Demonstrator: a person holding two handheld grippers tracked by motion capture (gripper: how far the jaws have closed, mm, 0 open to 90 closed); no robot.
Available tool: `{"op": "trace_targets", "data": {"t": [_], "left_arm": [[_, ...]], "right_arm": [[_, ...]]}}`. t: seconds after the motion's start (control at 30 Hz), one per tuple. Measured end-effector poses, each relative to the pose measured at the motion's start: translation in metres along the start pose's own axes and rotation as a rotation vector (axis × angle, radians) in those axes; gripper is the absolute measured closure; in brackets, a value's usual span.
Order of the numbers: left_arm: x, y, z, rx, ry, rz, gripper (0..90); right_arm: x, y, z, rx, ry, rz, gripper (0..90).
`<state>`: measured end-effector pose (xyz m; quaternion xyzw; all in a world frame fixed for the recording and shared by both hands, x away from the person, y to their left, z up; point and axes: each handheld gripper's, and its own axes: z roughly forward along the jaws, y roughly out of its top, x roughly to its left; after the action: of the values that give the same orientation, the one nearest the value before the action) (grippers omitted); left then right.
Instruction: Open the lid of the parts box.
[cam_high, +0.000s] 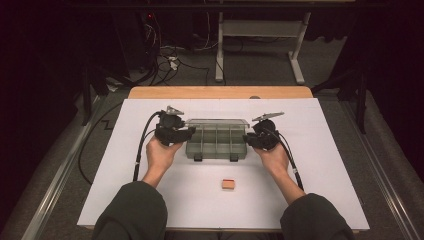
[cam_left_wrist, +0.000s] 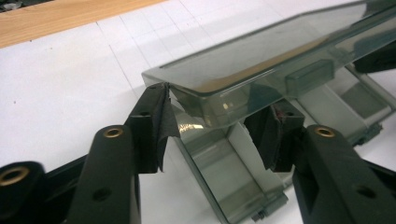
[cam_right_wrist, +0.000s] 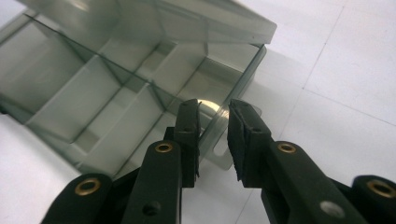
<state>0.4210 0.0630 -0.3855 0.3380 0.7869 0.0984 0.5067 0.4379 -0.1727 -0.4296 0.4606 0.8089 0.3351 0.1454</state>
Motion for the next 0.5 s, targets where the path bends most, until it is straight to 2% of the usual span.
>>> {"op": "trace_targets", "data": {"t": [0.13,0.2,0.3,0.33,0.5], "left_arm": [[-0.004,0.010,0.008,-0.007,-0.011,-0.030,53.7],[-0.006,0.014,0.012,-0.005,-0.015,-0.047,54.6],[-0.006,0.017,0.019,-0.002,-0.004,-0.045,55.3],[-0.007,0.018,0.022,0.002,-0.001,-0.049,57.9],[-0.012,0.024,0.040,-0.022,0.020,-0.051,62.4]], "right_arm": [[0.003,0.005,0.008,0.018,-0.031,-0.013,72.4],[0.002,0.006,0.008,0.023,-0.028,-0.008,72.3],[0.002,0.006,0.008,0.025,-0.027,-0.002,72.3],[0.002,0.006,0.008,0.026,-0.032,-0.006,72.5],[0.003,0.006,0.008,0.021,-0.039,0.010,72.5]]}}
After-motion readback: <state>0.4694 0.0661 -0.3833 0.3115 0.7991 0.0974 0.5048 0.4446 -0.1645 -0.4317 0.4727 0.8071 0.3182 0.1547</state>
